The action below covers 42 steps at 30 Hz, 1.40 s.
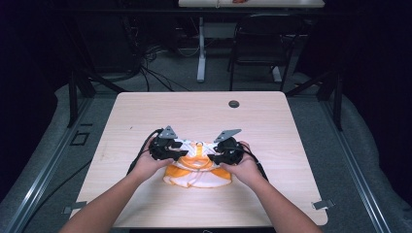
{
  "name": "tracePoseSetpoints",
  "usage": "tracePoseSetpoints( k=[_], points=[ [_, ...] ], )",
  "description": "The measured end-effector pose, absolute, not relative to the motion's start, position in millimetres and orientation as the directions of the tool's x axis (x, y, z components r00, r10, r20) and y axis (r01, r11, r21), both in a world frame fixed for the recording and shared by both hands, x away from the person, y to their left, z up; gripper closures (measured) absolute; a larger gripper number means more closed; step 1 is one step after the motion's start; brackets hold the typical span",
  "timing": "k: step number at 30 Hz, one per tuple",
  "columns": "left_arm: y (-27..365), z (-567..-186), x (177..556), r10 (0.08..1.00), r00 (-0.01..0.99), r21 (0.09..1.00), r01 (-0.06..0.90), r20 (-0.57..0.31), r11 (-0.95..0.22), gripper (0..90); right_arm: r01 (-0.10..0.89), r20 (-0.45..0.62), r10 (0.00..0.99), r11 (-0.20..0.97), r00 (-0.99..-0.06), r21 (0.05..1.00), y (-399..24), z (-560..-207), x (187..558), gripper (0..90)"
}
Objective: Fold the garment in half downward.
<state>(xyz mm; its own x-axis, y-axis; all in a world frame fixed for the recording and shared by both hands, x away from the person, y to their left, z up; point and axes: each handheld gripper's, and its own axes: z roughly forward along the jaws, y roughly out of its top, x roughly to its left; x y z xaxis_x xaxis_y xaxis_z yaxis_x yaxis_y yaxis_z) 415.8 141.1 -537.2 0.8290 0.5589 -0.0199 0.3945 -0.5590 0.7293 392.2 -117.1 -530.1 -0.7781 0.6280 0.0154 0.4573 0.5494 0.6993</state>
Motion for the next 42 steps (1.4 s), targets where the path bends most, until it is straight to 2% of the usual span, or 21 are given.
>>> tracePoseSetpoints(
  k=[13, 23, 42],
  points=[
    [145.5, -550.5, 399.5, 0.517, 0.856, 0.709, 0.377, -0.020, -0.596, 49.4, 0.445, 0.029, 0.593, 0.570, -0.805, 0.690, -116.4, -543.1, 376.9, 57.5],
    [149.7, -552.4, 386.7, 0.499, 0.867, 0.713, 0.354, -0.007, -0.605, 47.8, 0.429, 0.001, 0.574, 0.609, -0.819, 0.667, -115.9, -549.5, 365.4, 54.7],
    [157.0, -564.5, 367.7, 0.463, 0.886, 0.698, 0.333, -0.002, -0.634, 45.7, 0.446, 0.025, 0.580, 0.598, -0.814, 0.665, -122.1, -563.8, 354.5, 53.3]
  ],
)
